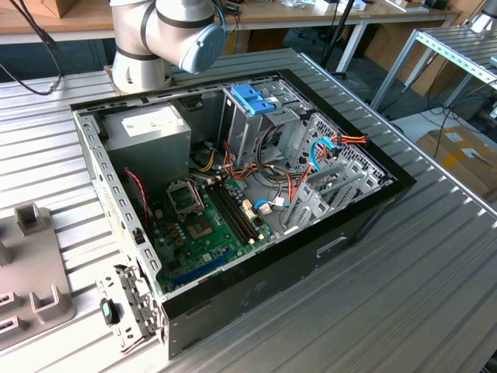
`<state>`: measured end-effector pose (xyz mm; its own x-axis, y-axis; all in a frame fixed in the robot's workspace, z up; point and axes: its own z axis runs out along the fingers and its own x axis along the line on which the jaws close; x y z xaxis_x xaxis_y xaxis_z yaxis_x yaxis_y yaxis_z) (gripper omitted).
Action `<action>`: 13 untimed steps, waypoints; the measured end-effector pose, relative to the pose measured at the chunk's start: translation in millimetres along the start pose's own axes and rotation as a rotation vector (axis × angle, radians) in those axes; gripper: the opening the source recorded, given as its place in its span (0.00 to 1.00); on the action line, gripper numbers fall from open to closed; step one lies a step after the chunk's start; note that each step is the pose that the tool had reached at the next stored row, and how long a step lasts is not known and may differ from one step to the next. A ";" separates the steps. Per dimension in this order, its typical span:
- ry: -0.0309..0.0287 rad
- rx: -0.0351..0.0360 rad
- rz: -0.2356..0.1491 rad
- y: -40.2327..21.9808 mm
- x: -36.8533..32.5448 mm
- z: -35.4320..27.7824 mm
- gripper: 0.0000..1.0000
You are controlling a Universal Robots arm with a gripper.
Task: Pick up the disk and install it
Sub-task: 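Pick up the disk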
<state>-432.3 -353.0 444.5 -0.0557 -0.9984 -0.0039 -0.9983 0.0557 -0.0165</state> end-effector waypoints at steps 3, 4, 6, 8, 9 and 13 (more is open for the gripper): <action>0.0000 -0.0001 0.000 -0.1 0.0 -5.5 0.35; 0.0000 -0.0001 0.000 -0.1 0.0 -7.1 0.35; 0.0000 -0.0001 0.000 -0.2 0.0 -9.9 0.35; 0.0000 -0.0001 0.000 -0.2 0.0 -12.0 0.35; 0.0000 -0.0001 0.000 -0.2 -0.1 -12.8 0.35; 0.0000 -0.0001 0.000 -0.2 -0.1 -13.6 0.35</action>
<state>-432.3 -353.0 458.1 -0.0556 -0.9984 -0.0039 -0.9983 0.0557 -0.0164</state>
